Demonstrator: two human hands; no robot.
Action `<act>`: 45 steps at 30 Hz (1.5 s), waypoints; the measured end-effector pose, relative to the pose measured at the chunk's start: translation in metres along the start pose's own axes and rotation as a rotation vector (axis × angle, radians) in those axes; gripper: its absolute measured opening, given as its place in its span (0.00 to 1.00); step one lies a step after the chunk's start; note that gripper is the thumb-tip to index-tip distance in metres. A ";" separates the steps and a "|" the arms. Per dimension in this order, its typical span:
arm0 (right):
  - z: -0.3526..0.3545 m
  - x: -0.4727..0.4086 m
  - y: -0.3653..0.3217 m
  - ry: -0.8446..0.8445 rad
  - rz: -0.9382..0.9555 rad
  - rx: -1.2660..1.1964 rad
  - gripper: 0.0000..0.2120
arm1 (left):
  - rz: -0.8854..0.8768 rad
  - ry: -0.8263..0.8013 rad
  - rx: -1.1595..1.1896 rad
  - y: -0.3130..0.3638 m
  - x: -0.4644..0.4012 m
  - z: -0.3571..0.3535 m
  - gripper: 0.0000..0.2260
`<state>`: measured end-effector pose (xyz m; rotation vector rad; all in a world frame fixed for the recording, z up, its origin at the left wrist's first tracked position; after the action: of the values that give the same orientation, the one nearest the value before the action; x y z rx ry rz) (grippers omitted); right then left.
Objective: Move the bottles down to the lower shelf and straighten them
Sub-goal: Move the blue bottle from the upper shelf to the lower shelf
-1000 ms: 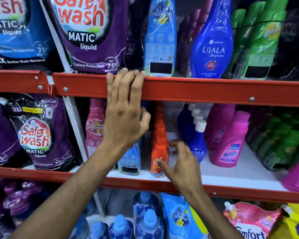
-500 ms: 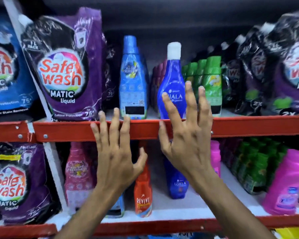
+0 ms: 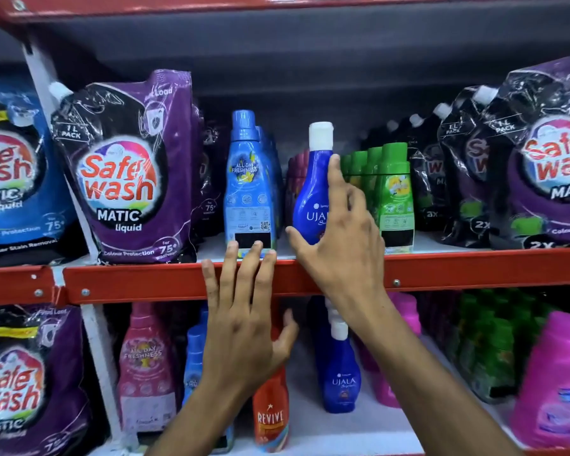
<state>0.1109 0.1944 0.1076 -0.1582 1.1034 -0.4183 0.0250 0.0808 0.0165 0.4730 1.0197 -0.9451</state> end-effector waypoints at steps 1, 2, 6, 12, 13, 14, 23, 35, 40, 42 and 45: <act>0.000 -0.001 0.001 0.013 -0.005 -0.014 0.51 | -0.003 0.004 -0.012 -0.001 0.000 0.000 0.39; 0.001 -0.002 0.003 0.024 -0.009 -0.031 0.51 | -0.005 0.007 -0.021 -0.001 0.000 0.000 0.40; 0.012 -0.003 0.007 0.119 0.006 -0.123 0.51 | -0.009 0.020 -0.046 -0.001 0.000 0.000 0.40; 0.062 0.016 0.009 0.277 0.112 -0.282 0.50 | -0.009 0.053 -0.043 -0.002 0.000 0.001 0.39; 0.068 0.024 0.010 0.272 0.129 -0.281 0.49 | -0.006 0.056 -0.042 -0.001 0.001 0.001 0.38; 0.073 0.033 0.012 0.260 0.141 -0.276 0.49 | -0.001 0.058 -0.044 -0.001 0.000 0.000 0.38; 0.038 0.138 0.064 0.047 -0.015 -0.244 0.44 | 0.039 0.085 -0.034 0.003 -0.001 -0.003 0.37; -0.100 0.209 0.130 -0.313 -0.267 -0.169 0.42 | 0.064 0.128 -0.018 0.005 -0.001 -0.012 0.37; -0.116 0.217 0.136 -0.353 -0.299 -0.141 0.41 | 0.060 0.120 -0.014 0.004 -0.001 -0.012 0.36; -0.118 0.219 0.136 -0.340 -0.302 -0.137 0.42 | 0.065 0.104 -0.018 0.004 -0.001 -0.013 0.37; -0.118 0.221 0.133 -0.323 -0.298 -0.132 0.43 | 0.085 0.079 -0.016 0.007 -0.001 -0.012 0.38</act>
<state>0.1232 0.2358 -0.1726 -0.4942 0.7892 -0.5636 0.0243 0.0936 0.0108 0.5394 1.0692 -0.8470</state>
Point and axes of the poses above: each hand's wrist, its own x-axis away from the middle knuckle, its own z-axis out of the back of the hand, y = z × x, the point moved 4 cm from there along -x, towards the middle knuckle, and after that the axes turned 7 degrees about -y, right-handed, at the moved point
